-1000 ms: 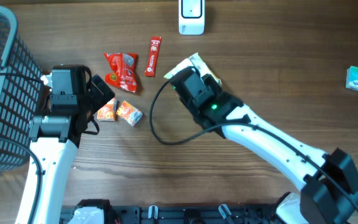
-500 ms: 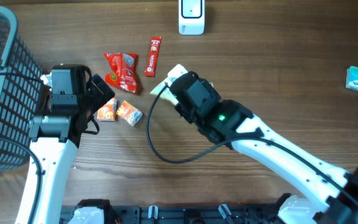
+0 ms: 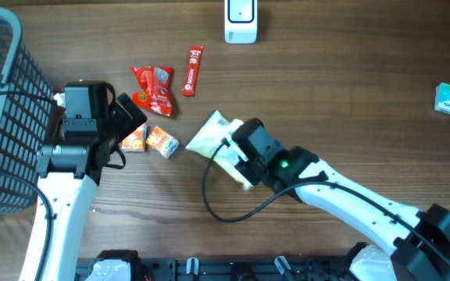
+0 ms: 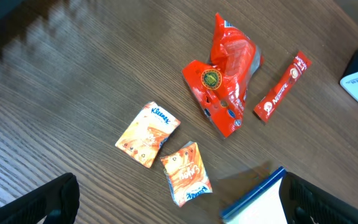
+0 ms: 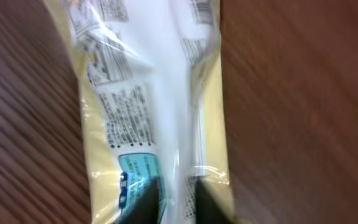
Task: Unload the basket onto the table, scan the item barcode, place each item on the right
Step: 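Raise the yellow snack bag upright toward the white scanner with right gripper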
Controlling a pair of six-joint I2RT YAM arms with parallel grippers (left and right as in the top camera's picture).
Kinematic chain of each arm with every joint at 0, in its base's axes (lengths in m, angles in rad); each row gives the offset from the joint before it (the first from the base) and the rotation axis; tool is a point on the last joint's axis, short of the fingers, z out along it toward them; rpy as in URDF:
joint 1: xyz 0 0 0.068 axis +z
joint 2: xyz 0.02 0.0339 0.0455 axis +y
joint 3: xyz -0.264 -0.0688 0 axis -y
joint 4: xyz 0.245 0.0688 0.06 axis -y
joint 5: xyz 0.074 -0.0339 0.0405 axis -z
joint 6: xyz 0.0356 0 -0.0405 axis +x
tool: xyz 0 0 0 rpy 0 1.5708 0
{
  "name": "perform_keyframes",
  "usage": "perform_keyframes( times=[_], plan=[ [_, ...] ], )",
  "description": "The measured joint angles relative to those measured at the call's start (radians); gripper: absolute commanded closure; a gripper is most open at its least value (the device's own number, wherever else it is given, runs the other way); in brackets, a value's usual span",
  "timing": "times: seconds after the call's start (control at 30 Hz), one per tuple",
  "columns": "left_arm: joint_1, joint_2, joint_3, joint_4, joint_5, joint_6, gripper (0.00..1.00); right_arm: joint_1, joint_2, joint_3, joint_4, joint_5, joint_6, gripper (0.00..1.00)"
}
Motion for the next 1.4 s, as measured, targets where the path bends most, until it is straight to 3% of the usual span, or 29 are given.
perform_keyframes(
  times=[0.3,0.67,0.7,0.73,0.77,0.87,1.13,1.4],
  plan=[
    [0.0,0.0,0.0,0.0,0.0,0.0,0.0,-0.045,0.008,-0.011,0.097,-0.038,-0.018,0.05],
    [0.0,0.0,0.0,0.0,0.0,0.0,0.0,-0.046,0.218,-0.01,0.172,-0.143,-0.086,0.02],
    [0.0,0.0,0.0,0.0,0.0,0.0,0.0,-0.046,0.228,-0.005,0.184,-0.143,-0.091,0.2],
    [0.0,0.0,0.0,0.0,0.0,0.0,0.0,-0.046,0.236,-0.001,0.195,-0.143,-0.094,0.48],
    [0.0,0.0,0.0,0.0,0.0,0.0,0.0,-0.046,0.241,0.002,0.203,-0.142,-0.098,0.68],
    [0.0,0.0,0.0,0.0,0.0,0.0,0.0,-0.047,0.249,0.01,0.227,-0.142,-0.101,0.96],
    [0.0,0.0,0.0,0.0,0.0,0.0,0.0,-0.042,0.251,0.017,0.258,-0.093,-0.1,0.96],
    [0.0,0.0,0.0,0.0,0.0,0.0,0.0,-0.037,0.259,0.016,0.289,0.317,-0.097,0.96]
  ],
)
